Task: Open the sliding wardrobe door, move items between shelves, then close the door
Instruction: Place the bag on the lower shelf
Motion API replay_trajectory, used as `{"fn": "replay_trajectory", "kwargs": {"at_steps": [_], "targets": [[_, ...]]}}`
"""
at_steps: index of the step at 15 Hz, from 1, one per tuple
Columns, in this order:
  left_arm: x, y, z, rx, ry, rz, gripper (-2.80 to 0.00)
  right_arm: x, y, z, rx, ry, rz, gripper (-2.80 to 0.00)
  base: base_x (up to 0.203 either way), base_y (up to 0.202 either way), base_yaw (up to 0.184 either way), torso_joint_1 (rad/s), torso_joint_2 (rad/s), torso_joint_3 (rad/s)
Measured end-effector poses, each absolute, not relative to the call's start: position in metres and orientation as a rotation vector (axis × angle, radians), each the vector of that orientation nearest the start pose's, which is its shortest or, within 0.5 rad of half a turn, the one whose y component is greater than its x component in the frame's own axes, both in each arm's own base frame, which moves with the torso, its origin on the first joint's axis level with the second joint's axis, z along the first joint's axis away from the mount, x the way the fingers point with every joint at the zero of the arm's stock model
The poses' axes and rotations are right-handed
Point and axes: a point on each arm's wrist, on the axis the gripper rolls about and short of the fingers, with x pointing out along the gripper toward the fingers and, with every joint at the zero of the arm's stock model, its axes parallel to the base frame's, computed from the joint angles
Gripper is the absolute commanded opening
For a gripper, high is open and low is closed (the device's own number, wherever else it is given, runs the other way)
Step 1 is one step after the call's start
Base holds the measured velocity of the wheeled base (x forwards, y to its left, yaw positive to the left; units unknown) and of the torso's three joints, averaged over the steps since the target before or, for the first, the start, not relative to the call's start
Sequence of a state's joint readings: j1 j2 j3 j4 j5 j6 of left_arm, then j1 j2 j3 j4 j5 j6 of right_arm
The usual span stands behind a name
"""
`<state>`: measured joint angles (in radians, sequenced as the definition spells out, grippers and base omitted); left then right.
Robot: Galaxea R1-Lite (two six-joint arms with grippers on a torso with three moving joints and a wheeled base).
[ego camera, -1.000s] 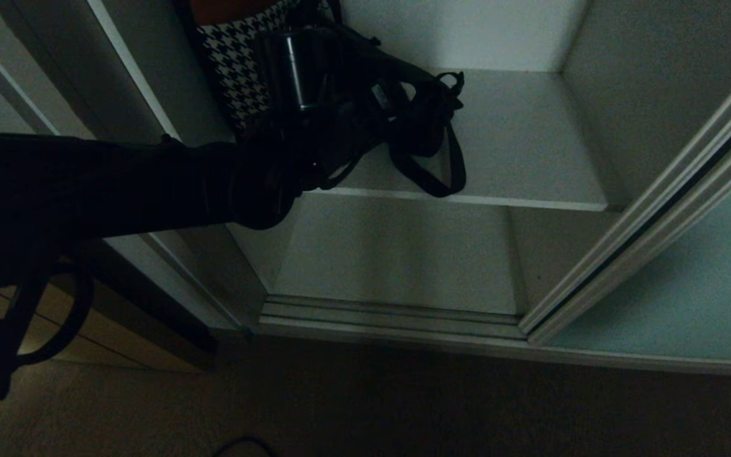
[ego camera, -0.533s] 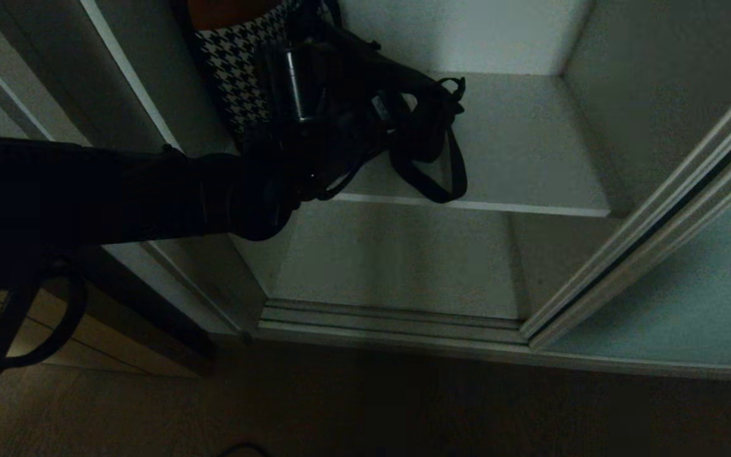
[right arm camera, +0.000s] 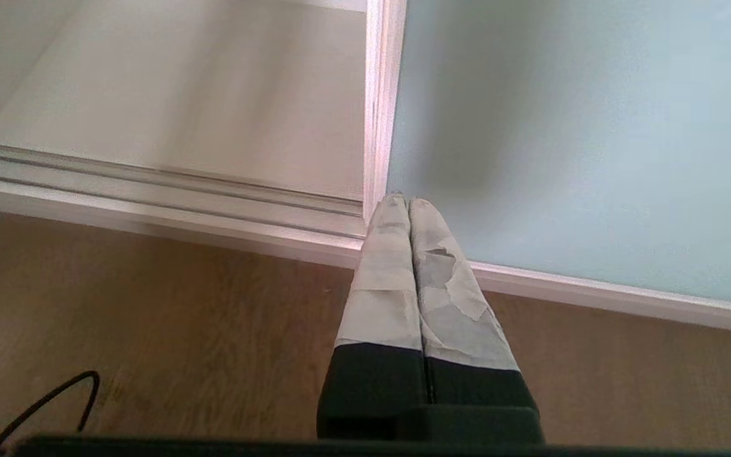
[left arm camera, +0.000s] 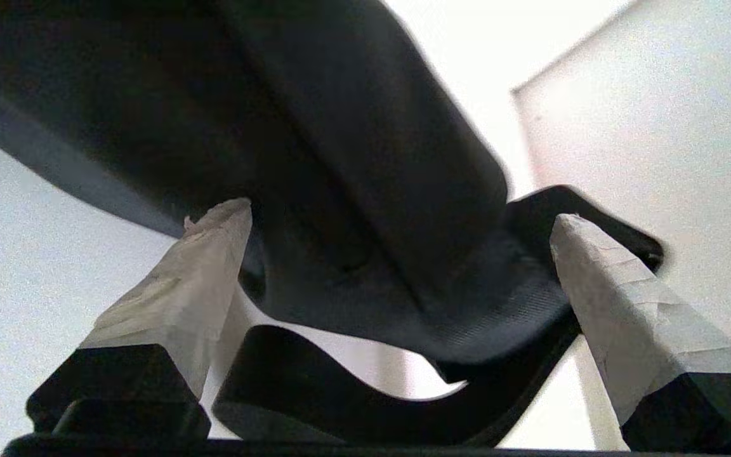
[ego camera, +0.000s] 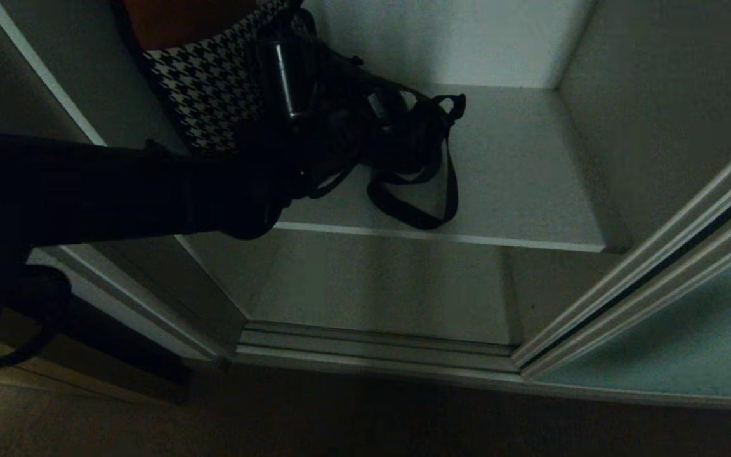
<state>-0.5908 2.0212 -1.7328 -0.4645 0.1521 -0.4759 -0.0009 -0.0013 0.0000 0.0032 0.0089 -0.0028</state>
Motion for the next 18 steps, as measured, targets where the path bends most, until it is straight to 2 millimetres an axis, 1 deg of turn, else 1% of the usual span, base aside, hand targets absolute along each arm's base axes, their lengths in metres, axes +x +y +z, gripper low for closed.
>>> {"fn": "replay_trajectory", "kwargs": {"at_steps": [4, 7, 9, 10, 12, 18], "targets": [[0.349, -0.226, 0.32, -0.483, -0.056, -0.447, 0.0, -0.023, 0.0, 0.075, -0.003, 0.002, 0.009, -2.8, 0.0, 0.0, 0.0, 0.0, 0.0, 0.0], [0.36, -0.219, 0.322, -0.481, -0.066, -0.415, 0.0, -0.023, 0.0, 0.075, -0.003, 0.002, 0.009, -2.8, 0.0, 0.0, 0.0, 0.0, 0.0, 0.0], [0.369, -0.218, 0.315, -0.474, -0.052, -0.399, 0.0, -0.023, 0.0, 0.075, -0.002, 0.002, 0.009, -2.8, 0.0, 0.0, 0.0, 0.0, 0.0, 0.0], [0.372, -0.218, 0.311, -0.466, -0.036, -0.392, -2.8, -0.023, 0.0, 0.075, -0.003, 0.002, 0.009, -2.8, 0.0, 0.0, 0.0, 0.0, 0.0, 0.0], [0.378, -0.216, 0.305, -0.457, -0.017, -0.381, -2.8, -0.023, 0.0, 0.075, -0.002, 0.002, 0.009, -2.8, 0.0, 0.0, 0.0, 0.0, 0.0, 0.0], [0.383, -0.214, 0.304, -0.46, -0.025, -0.377, -2.8, -0.023, 0.0, 0.075, -0.003, 0.002, 0.009, -2.8, 0.0, 0.0, 0.0, 0.0, 0.0, 0.0]]}}
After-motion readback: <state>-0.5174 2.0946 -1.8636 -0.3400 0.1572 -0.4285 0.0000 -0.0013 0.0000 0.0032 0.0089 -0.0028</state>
